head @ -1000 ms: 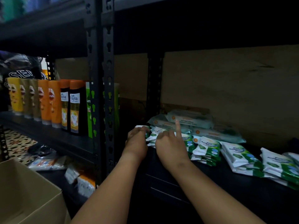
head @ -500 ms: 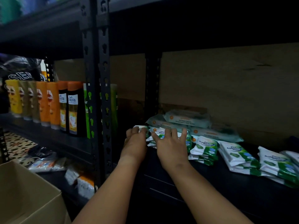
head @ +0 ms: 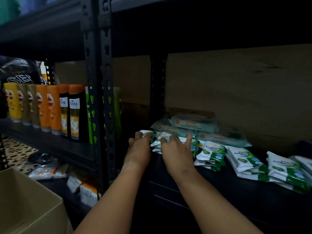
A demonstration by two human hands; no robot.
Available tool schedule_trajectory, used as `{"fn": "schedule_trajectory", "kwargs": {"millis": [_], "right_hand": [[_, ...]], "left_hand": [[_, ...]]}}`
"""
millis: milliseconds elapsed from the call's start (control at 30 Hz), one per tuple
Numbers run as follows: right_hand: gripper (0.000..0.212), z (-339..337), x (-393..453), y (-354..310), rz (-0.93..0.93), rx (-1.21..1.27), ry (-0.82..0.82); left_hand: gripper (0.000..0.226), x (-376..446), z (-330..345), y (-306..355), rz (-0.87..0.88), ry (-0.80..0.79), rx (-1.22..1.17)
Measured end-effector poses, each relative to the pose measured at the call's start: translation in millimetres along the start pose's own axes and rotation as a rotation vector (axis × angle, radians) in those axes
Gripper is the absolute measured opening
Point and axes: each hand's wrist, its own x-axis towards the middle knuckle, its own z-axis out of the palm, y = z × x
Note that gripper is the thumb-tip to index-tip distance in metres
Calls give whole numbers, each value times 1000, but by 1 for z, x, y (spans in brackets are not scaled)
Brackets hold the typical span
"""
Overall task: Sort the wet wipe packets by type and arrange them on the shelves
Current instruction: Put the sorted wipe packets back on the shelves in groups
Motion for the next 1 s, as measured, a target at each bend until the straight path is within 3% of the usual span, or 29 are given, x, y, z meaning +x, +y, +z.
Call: {"fn": "schedule_trajectory", "kwargs": {"millis": [133,333,433,533,667,833,1000], "right_hand": [[44,-2,2,-2,-14,-22,0],[73,-2,-7,3,-15,21,84],[79,-9,-15,7,71,-25,29],[74,-11,-21,11,187,-35,-31],[64,-14,-31,14,194,-15,-8],[44,-17,-39,19,180,22,6],[50,-17,-39,22,183,16,0]], "left_hand": [[71,1,1,-1,-3,2,14],[68,0,0,1,-1,4,62],[73,-3,-4,5,30,20,106],[71,-6,-5,8,151,45,180],[60,-12,-7,14,316,60,216],[47,-10,-6,13,367,11,251],[40,-11,-5,12,401,45,235]]}}
